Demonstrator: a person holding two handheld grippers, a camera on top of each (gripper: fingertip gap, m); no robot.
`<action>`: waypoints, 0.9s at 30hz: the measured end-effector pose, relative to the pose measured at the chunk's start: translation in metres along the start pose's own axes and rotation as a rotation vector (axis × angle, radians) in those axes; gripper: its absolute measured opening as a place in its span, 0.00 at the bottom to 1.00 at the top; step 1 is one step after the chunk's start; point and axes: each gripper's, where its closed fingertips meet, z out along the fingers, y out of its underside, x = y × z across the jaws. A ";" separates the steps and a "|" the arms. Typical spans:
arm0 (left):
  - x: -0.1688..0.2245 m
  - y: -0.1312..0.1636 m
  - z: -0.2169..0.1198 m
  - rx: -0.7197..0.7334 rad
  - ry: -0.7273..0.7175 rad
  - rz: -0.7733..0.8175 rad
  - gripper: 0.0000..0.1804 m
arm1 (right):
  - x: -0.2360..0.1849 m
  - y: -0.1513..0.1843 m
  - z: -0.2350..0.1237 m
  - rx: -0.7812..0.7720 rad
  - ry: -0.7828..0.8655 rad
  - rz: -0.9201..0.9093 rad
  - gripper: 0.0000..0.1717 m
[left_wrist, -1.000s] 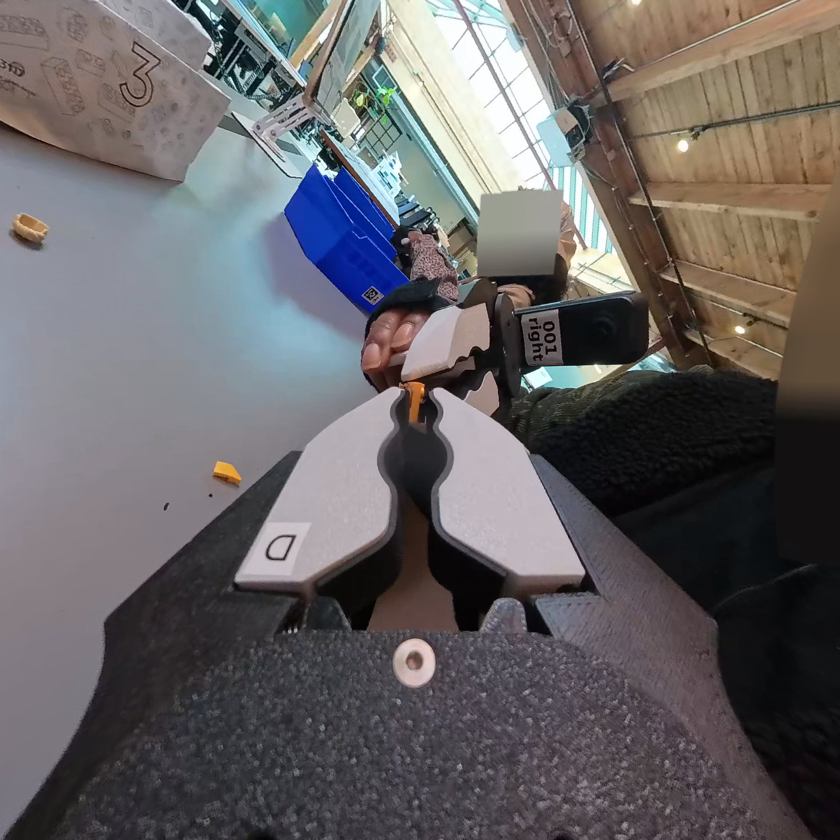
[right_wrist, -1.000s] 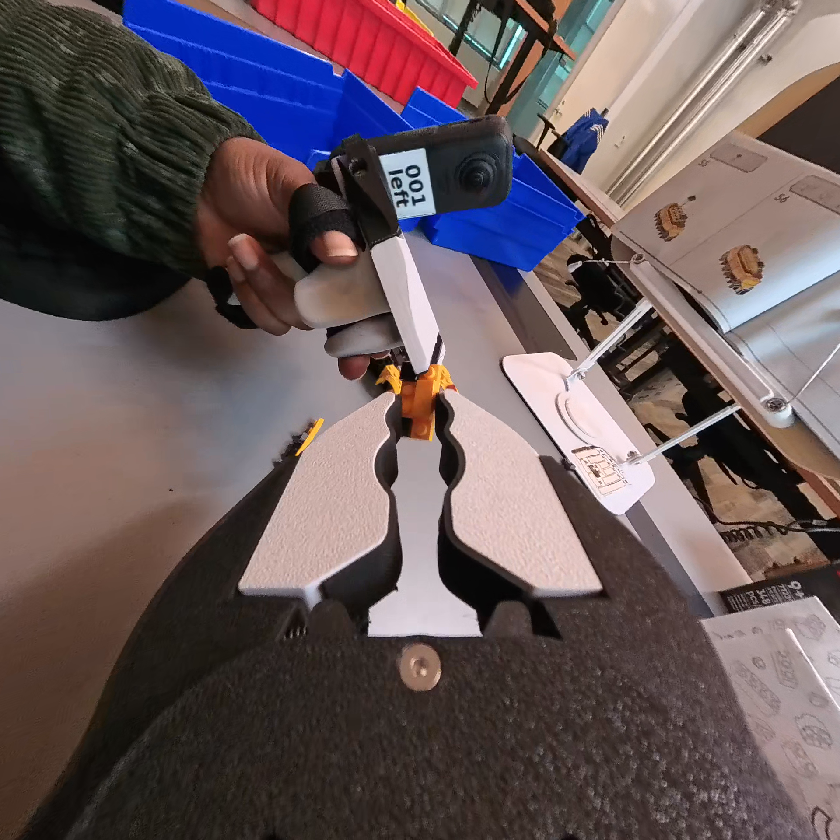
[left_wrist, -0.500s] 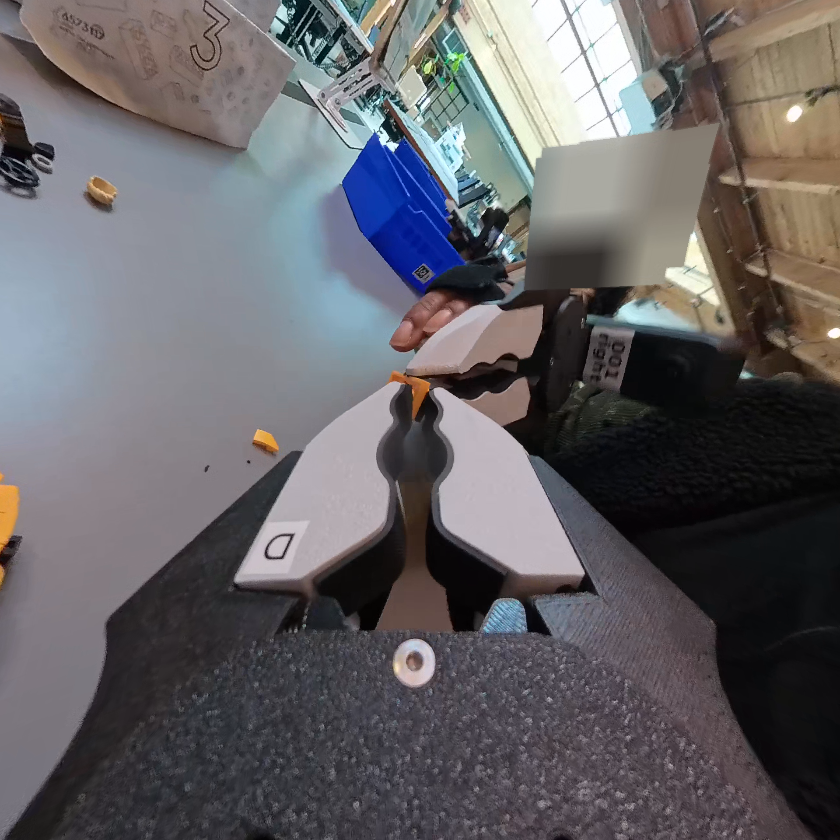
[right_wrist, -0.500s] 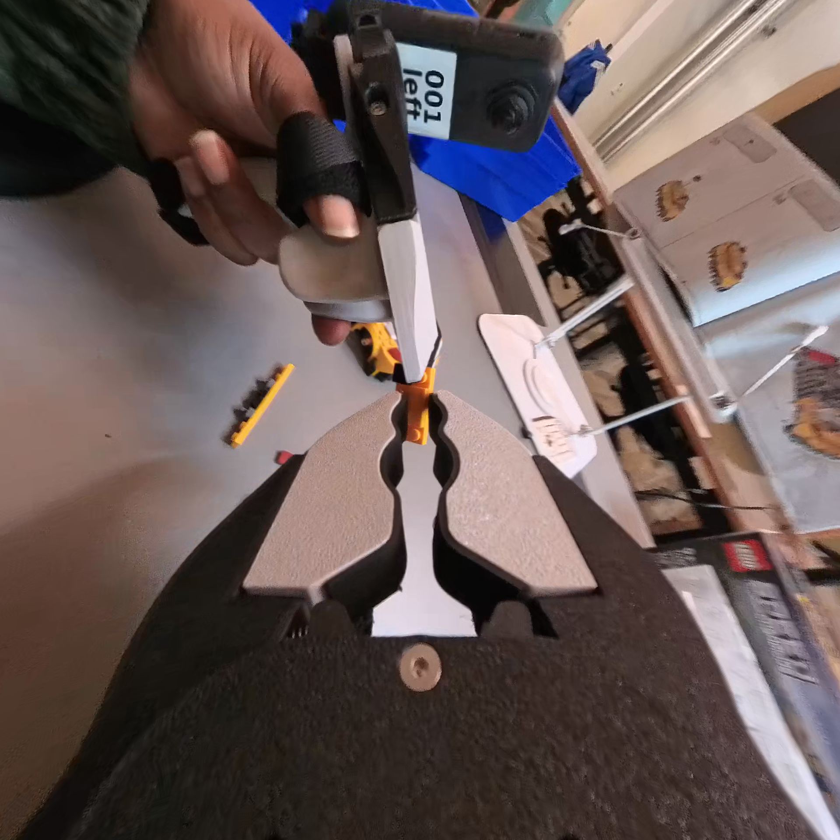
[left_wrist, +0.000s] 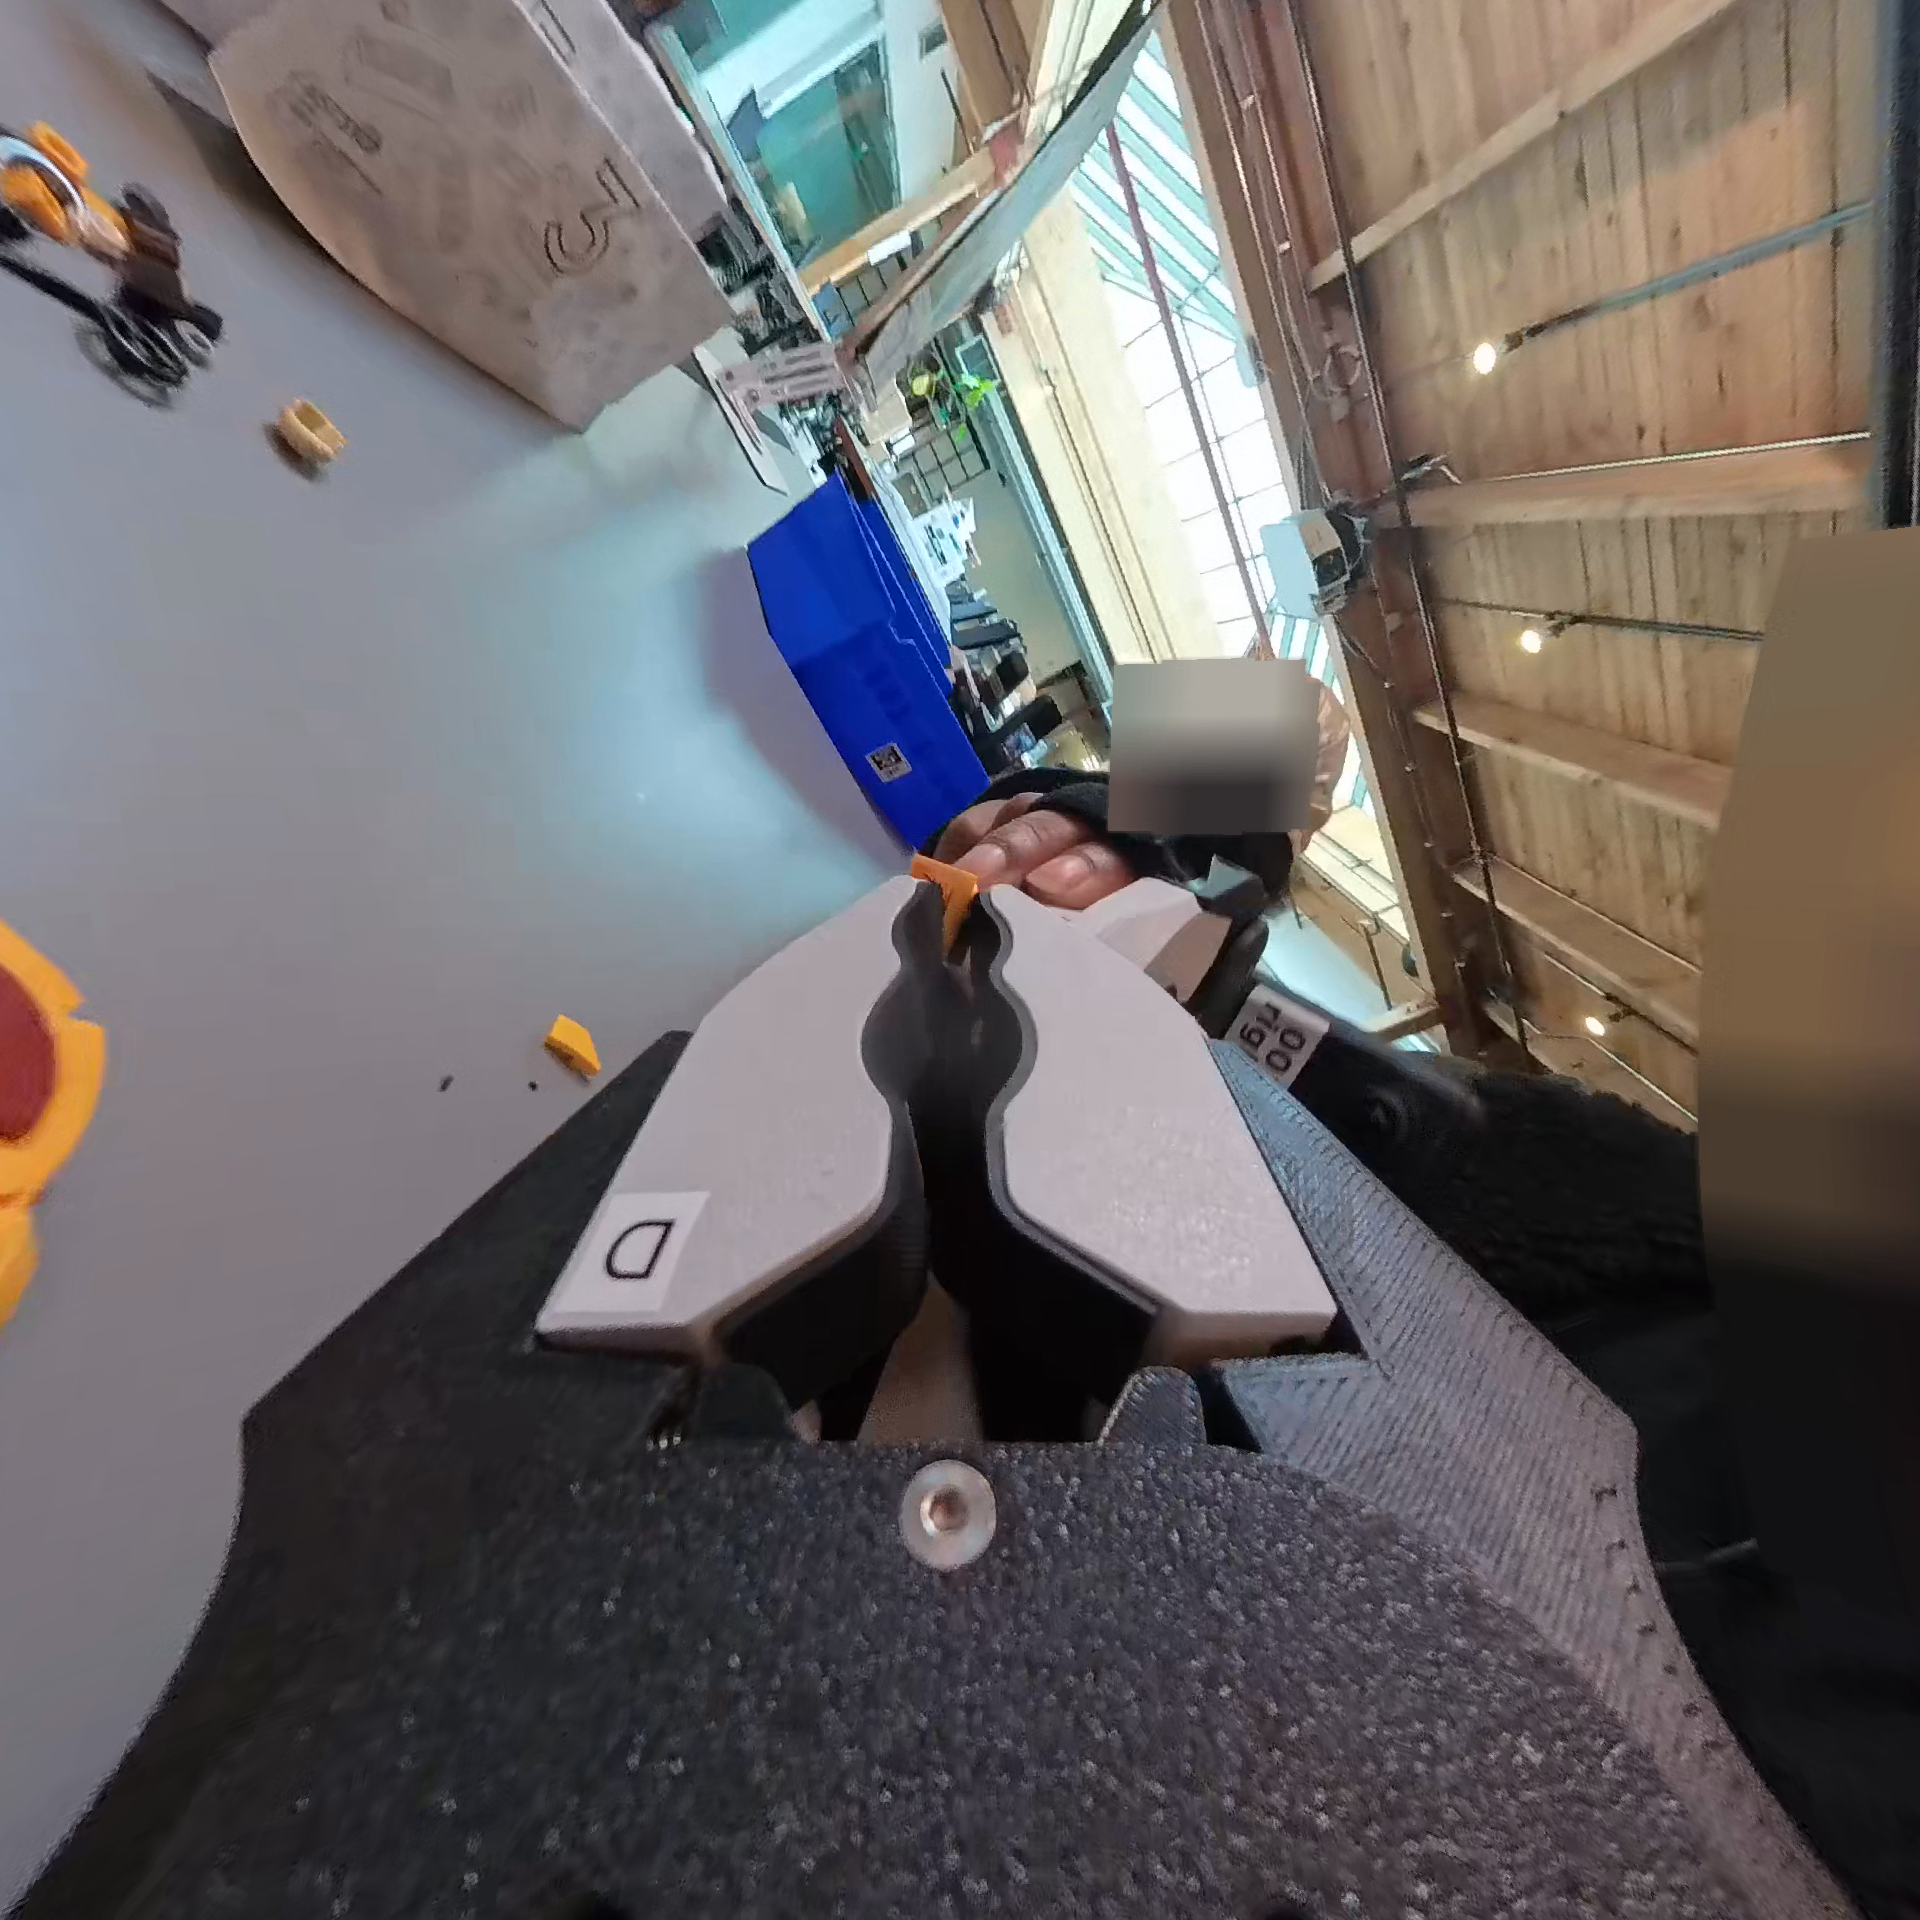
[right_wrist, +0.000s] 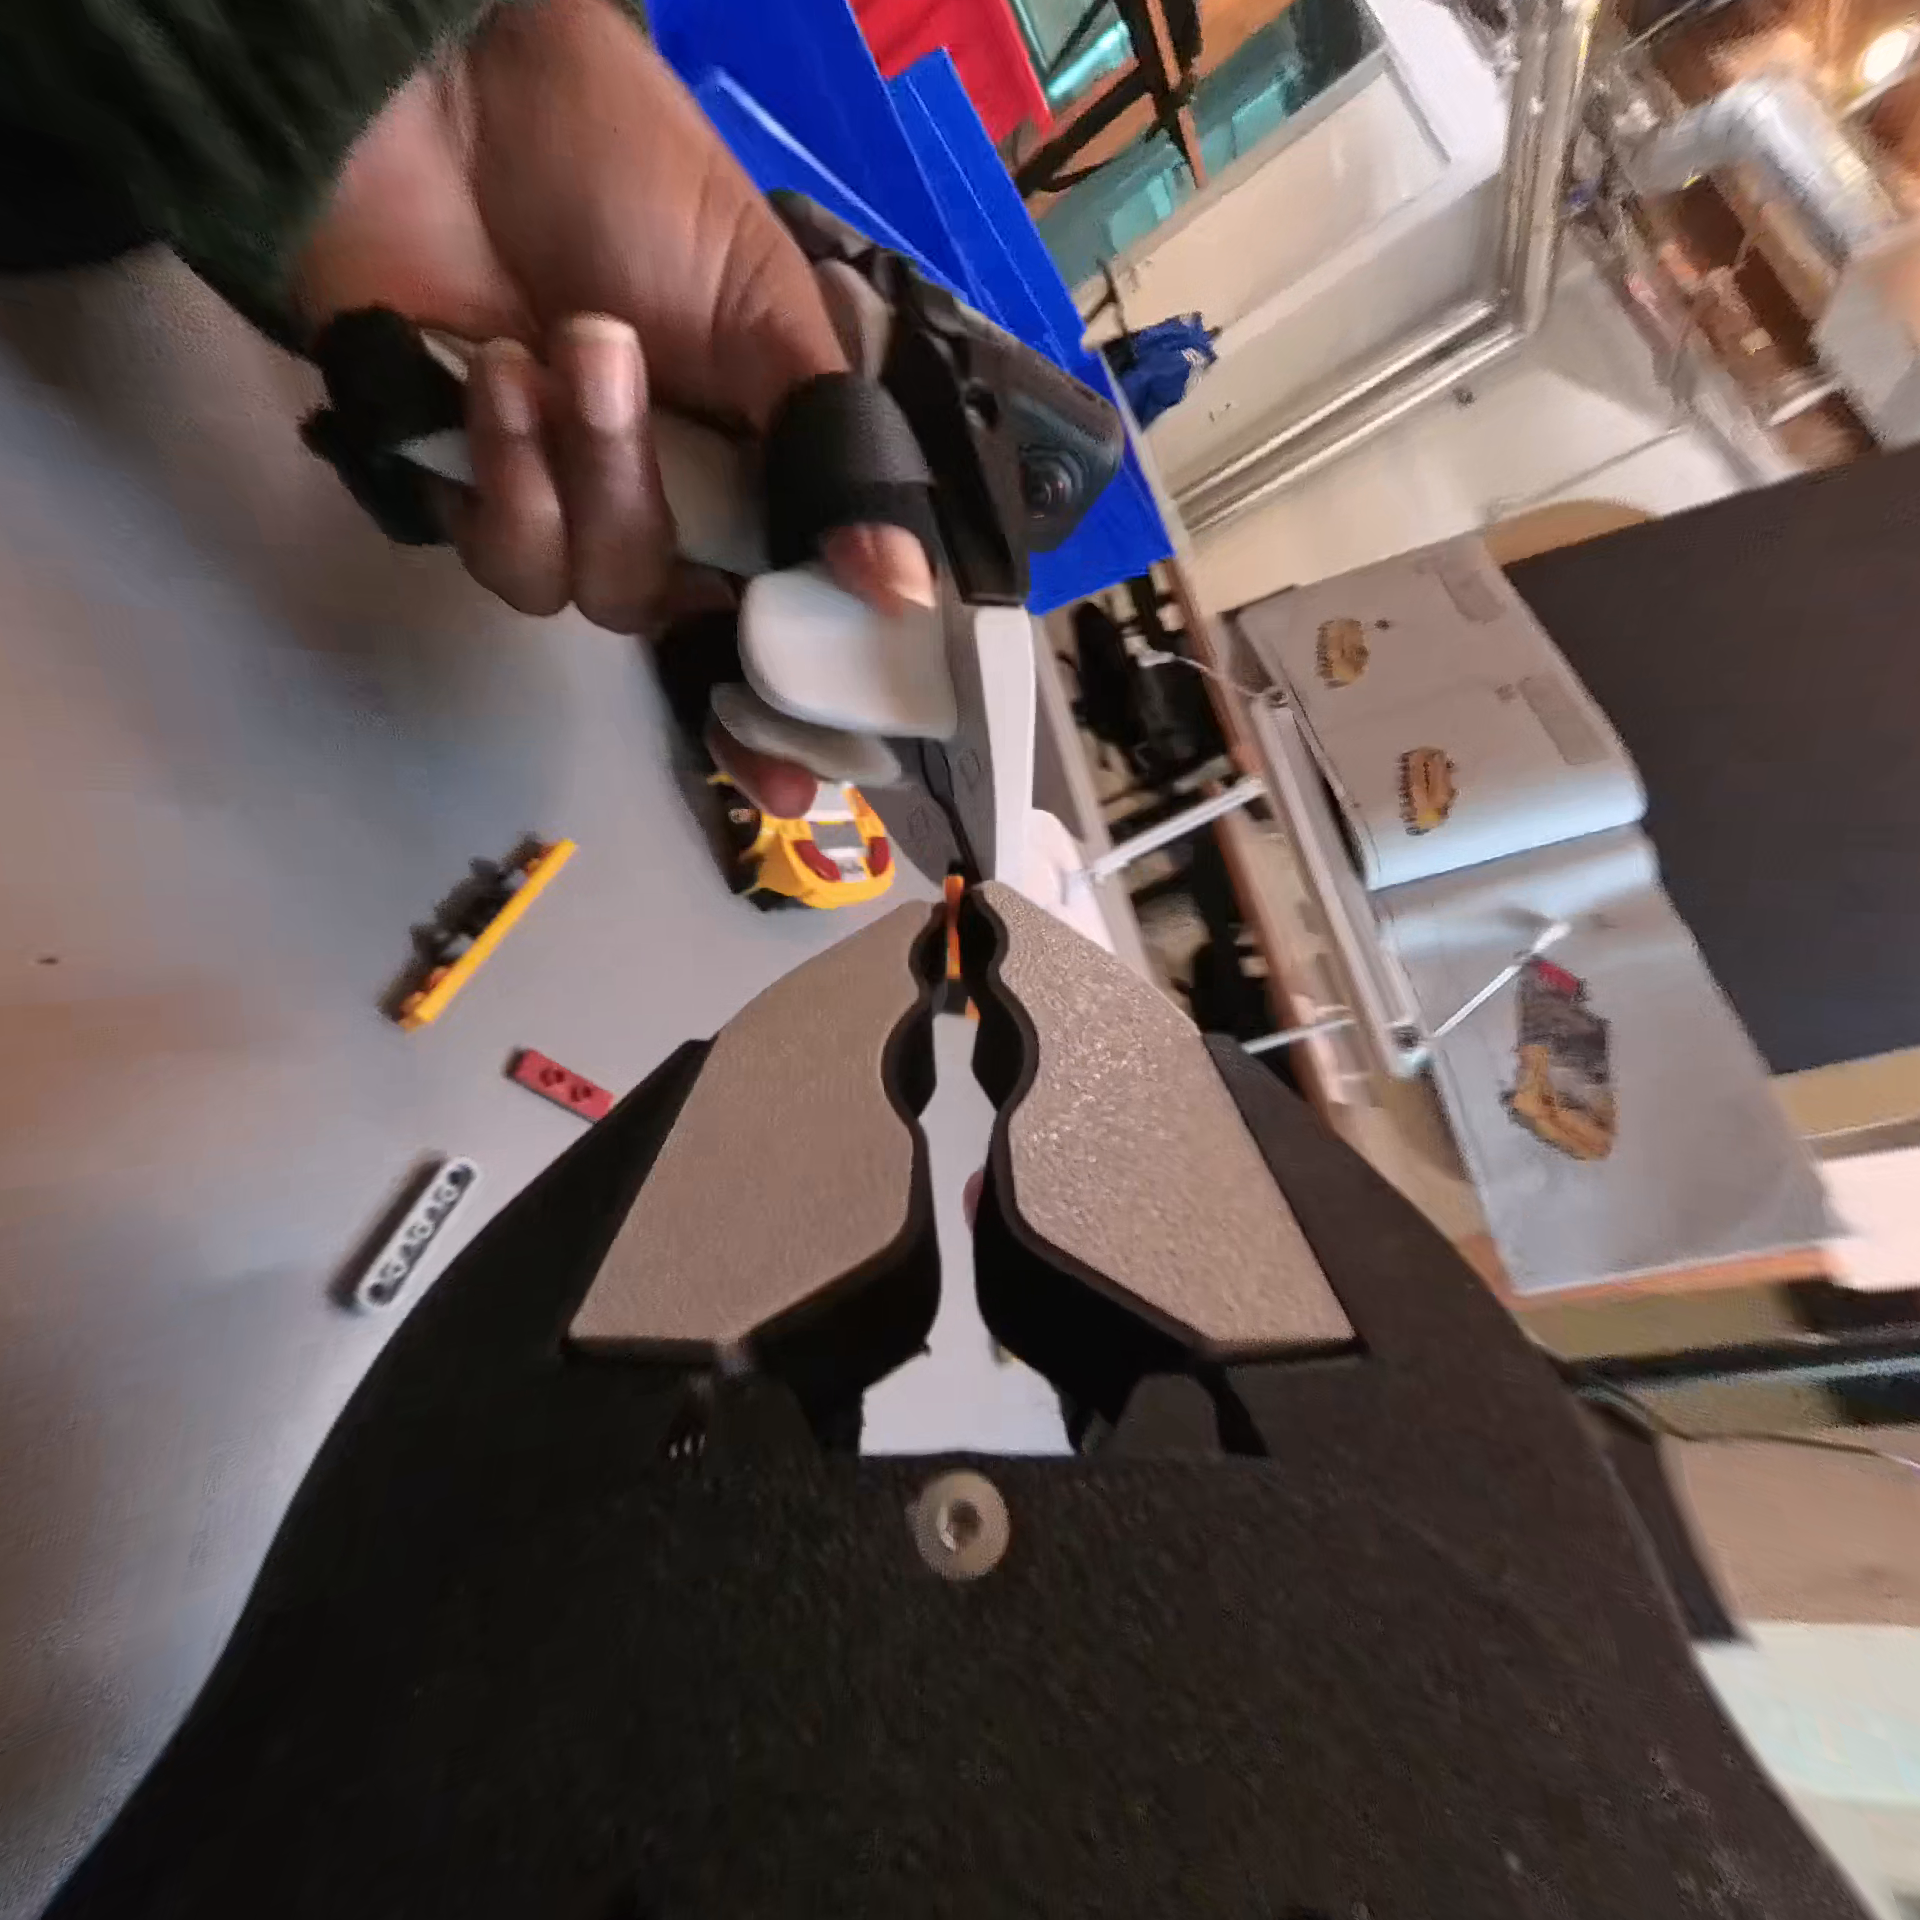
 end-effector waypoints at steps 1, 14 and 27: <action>-0.002 -0.004 -0.003 0.012 -0.015 0.014 0.03 | 0.001 0.000 -0.002 0.024 -0.040 0.056 0.01; -0.013 0.009 -0.001 -0.091 -0.079 0.086 0.03 | -0.026 0.043 0.015 -0.103 -0.260 0.396 0.17; -0.010 0.013 0.004 -0.068 0.001 -0.044 0.03 | -0.019 0.038 0.019 -0.111 -0.178 0.296 0.10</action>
